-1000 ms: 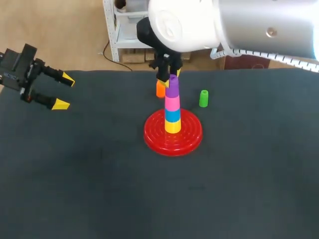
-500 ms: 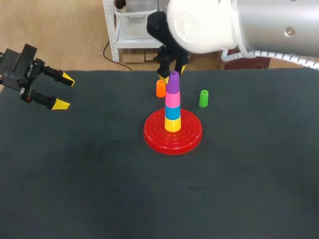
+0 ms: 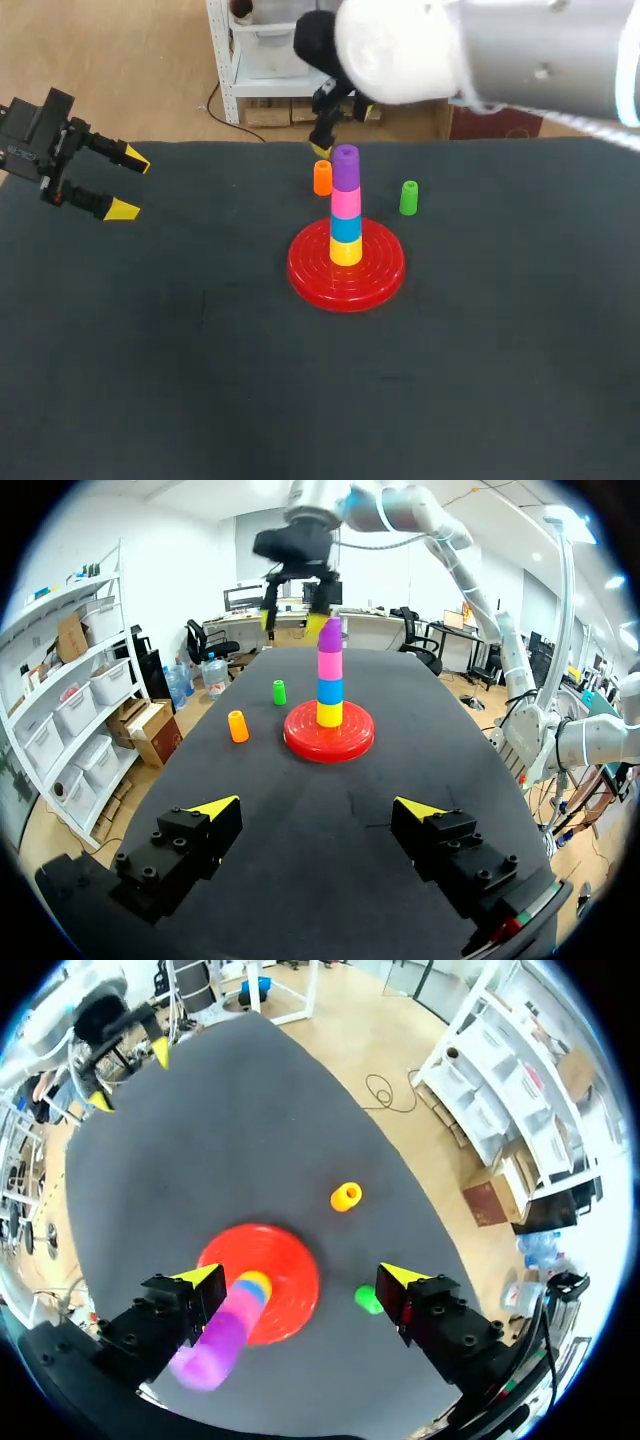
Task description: Pick up and stack the cylinders on the red base in this order: pink,purple,orange,green
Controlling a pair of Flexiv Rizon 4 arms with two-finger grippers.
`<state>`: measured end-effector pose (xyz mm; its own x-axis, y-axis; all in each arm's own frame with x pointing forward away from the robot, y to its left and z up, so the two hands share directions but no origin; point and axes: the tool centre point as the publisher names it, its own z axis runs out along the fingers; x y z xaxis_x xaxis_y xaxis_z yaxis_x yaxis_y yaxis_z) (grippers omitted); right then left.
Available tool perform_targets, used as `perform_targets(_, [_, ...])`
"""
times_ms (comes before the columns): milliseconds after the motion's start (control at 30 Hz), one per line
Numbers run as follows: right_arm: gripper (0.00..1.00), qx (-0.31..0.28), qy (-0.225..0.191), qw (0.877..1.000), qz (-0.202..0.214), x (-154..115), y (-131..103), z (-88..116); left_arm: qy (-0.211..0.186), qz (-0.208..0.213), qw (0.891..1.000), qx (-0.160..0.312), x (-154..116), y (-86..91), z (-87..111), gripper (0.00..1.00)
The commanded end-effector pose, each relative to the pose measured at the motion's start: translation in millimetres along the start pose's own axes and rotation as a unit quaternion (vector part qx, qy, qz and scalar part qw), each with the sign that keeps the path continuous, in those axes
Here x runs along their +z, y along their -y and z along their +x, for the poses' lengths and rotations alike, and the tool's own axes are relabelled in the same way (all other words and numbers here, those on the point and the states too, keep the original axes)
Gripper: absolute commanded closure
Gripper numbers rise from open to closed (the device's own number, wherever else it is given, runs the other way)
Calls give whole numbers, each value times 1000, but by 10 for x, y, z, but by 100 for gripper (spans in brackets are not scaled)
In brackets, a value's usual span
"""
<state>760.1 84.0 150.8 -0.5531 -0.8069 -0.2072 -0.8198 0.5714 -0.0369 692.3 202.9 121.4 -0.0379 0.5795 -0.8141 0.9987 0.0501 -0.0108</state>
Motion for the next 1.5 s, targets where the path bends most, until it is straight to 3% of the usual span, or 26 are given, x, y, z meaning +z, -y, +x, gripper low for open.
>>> perform_targets(33, [0, 7, -80, 997, -17, 492, 194, -474, 1, 0, 1000, 1, -3, 3, 11, 0])
perform_targets(300, [0, 30, -101, 994, -31, 935, 222, -491, 1, 0, 1000, 1, -3, 3, 11, 0])
perform_targets(633, [0, 40, -132, 990, -29, 1249, 285, -402, 1, 0, 1000, 1, -3, 3, 11, 0])
perform_targets(1500, [0, 38, -147, 988, -5, 1442, 431, -464, 1, 0, 1000, 1, -3, 3, 11, 0])
